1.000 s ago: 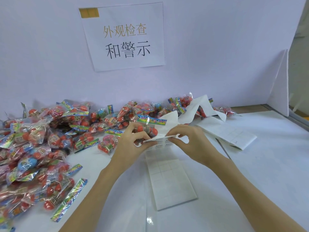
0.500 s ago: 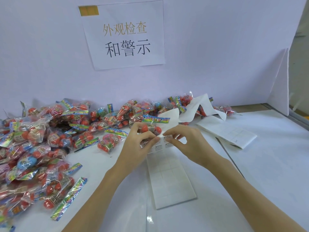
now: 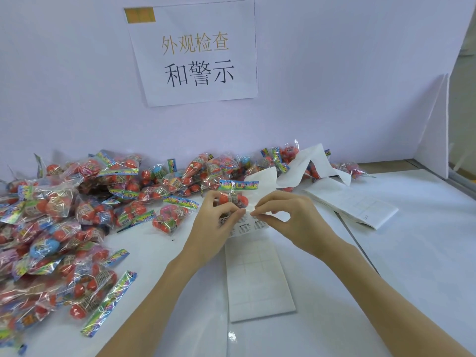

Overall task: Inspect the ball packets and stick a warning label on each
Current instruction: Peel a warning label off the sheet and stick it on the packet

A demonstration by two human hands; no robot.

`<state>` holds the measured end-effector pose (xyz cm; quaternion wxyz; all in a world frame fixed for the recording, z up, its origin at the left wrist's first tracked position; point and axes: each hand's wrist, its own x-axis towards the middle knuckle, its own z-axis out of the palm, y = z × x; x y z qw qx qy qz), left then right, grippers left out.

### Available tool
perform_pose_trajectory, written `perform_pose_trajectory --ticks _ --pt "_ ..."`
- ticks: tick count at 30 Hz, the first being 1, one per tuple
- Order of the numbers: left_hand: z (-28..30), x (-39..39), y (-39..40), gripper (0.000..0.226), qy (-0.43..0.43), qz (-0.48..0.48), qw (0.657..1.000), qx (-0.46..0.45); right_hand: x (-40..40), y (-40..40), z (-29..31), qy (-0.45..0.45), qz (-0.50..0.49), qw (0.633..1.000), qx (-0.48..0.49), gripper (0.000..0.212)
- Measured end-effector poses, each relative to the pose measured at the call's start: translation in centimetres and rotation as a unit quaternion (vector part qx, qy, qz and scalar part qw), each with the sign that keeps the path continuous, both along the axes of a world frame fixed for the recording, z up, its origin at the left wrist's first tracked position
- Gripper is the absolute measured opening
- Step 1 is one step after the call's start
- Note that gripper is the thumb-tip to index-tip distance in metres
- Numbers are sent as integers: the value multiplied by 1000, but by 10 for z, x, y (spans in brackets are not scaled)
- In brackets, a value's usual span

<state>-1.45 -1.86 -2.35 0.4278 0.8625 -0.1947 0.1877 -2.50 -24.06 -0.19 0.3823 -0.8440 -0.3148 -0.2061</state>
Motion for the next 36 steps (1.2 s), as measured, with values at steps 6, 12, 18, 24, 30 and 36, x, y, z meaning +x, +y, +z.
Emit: perform_pose_trajectory --ticks 6,12,18,24,30,36 --pt "7 -2 -1 25 38 2 998 -58 -5 9 5 21 -13 996 88 9" --pt "19 0 14 31 56 50 975 -210 -1 6 13 111 -33 961 249 23" --pt "23 -6 7 33 99 -12 961 -258 -4 10 12 144 -22 957 251 31" --pt "25 -14 -5 42 112 -62 963 -238 -6 16 8 198 -3 949 246 37" --pt "25 -16 -7 45 110 -83 973 -184 -1 17 2 193 -20 951 241 36" --pt "24 -17 -7 51 102 -92 978 -156 0 16 -2 186 -30 956 225 37"
